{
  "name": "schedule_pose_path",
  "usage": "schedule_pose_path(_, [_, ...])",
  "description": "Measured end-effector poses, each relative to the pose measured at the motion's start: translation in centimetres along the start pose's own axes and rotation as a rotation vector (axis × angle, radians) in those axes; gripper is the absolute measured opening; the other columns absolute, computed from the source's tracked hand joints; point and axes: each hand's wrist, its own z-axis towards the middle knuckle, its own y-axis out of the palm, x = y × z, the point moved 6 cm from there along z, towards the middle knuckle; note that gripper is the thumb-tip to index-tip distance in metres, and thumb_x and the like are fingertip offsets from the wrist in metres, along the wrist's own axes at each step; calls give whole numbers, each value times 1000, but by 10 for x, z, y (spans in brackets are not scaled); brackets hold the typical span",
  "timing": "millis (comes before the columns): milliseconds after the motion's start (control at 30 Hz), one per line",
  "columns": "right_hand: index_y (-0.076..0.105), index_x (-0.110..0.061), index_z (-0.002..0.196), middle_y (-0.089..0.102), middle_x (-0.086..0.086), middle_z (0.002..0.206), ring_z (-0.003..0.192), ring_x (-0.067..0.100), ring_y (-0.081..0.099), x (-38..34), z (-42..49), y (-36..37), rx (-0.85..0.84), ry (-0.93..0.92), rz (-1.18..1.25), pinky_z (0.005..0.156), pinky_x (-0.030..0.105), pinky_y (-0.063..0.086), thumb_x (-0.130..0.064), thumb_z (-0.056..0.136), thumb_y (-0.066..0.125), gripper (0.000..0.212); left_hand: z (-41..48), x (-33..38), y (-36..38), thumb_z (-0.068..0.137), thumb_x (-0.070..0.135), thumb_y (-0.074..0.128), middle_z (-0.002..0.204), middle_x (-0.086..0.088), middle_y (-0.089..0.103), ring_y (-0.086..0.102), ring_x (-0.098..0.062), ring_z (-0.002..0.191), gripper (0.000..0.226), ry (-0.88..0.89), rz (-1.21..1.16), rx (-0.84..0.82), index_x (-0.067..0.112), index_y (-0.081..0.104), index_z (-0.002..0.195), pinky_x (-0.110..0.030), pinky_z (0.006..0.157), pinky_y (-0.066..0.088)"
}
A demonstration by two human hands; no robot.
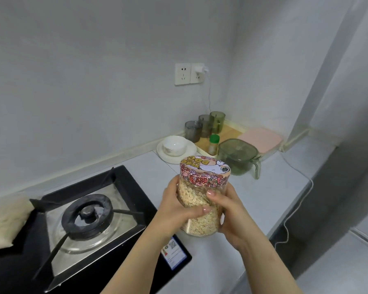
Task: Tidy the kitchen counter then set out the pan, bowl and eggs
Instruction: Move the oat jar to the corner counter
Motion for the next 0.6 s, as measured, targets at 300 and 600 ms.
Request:
schedule_pose_path(300, [56, -38, 117, 70, -15, 108, 91, 3, 68, -11, 114, -55, -130, 85, -129, 68, 32, 53, -28, 61, 69, 58, 96, -21, 24, 47, 10, 81, 104, 11, 59, 62, -1, 91, 70, -84, -29, 132, 34, 48, 103, -18, 70, 53])
schedule_pose_path(600, [59, -36, 102, 67, -19, 102, 94, 0, 62, -17, 206, -99, -232, 97, -156, 68, 25, 46, -27, 54, 73, 51, 173, -48, 44, 53, -5, 83, 106, 7, 61, 62, 13, 77, 79, -123, 19, 279, 27, 49, 115, -11, 62, 52])
